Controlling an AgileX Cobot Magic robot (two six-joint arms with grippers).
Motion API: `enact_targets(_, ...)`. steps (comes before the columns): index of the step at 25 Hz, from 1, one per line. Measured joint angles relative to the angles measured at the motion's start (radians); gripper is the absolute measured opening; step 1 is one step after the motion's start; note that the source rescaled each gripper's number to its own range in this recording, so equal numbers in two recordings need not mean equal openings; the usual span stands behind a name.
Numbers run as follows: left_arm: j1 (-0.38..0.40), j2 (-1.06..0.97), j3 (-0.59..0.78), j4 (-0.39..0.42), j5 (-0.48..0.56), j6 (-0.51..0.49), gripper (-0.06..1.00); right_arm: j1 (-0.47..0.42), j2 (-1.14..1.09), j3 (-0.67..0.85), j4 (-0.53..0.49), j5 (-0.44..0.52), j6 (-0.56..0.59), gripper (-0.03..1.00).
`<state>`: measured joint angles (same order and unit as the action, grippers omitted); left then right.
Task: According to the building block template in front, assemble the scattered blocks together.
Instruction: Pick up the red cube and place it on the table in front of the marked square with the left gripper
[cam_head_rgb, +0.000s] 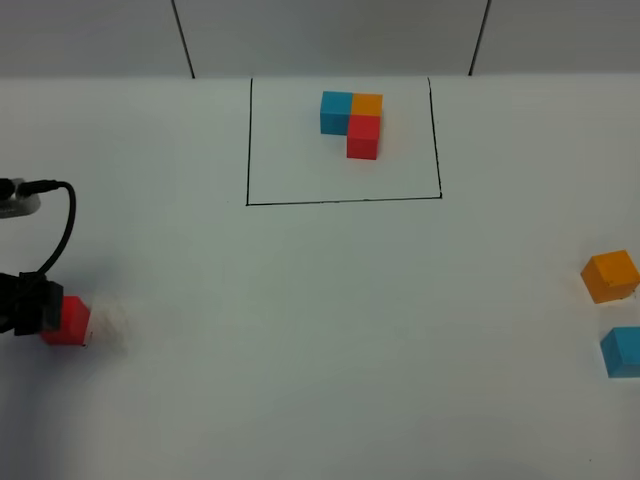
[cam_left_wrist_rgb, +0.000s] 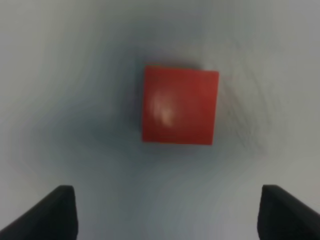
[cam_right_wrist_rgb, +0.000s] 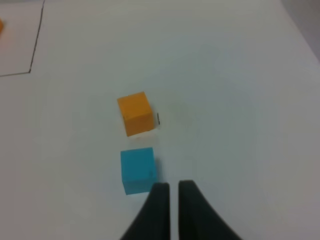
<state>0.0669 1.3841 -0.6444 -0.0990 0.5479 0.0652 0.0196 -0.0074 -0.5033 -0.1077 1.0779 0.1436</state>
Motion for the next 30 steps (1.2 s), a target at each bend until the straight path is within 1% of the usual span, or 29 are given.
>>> enact_targets(3,0.0,0.057,-0.001,0.02,-0.069,-0.001,0.87,0.0,0.0,0.0,0.0,0.0,0.0,0.01)
enact_targets(8,0.0,0.142,-0.002,0.023,-0.167,0.003,0.87,0.0,0.0,0.0,0.0,0.0,0.0,0.01)
enact_targets(12,-0.003,0.195,-0.002,0.023,-0.227,0.037,0.87,0.0,0.0,0.0,0.0,0.0,0.0,0.01)
enact_targets(20,-0.06,0.236,-0.006,-0.007,-0.359,0.049,0.87,0.0,0.0,0.0,0.0,0.0,0.0,0.01)
enact_targets(23,-0.07,0.252,-0.006,-0.027,-0.376,0.049,0.87,0.0,0.0,0.0,0.0,0.0,0.0,0.01)
enact_targets(30,-0.07,0.266,-0.006,-0.032,-0.347,0.049,0.87,0.0,0.0,0.0,0.0,0.0,0.0,0.01)
